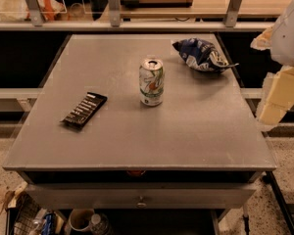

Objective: Pick 7up can

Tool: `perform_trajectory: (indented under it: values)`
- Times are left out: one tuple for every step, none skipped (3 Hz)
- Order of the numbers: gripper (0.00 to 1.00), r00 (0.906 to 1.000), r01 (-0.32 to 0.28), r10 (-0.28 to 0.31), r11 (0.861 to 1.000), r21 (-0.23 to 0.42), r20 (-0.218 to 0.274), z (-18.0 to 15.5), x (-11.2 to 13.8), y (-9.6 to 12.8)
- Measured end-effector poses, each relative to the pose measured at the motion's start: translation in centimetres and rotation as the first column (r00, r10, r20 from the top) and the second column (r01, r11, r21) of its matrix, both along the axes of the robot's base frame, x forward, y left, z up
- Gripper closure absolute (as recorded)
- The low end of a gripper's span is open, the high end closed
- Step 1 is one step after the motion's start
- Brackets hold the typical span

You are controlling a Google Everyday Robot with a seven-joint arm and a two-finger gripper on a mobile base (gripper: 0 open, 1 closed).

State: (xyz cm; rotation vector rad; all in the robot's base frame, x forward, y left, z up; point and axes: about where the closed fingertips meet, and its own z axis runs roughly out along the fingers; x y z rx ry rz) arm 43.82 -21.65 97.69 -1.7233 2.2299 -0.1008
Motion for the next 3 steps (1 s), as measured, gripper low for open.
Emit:
perform_trajectory:
  values:
    - [0.00,1.0000,0.000,0.000,1.000,0.000,0.000,0.0,0.0,0.0]
    - [0.00,0.9992,0.035,-0.037,0.994,0.100,0.018,0.6,0.6,-0.1]
    - [0.00,0.9890,0.118,-0.140,0.943,0.311,0.048,0.4,1.8,-1.1]
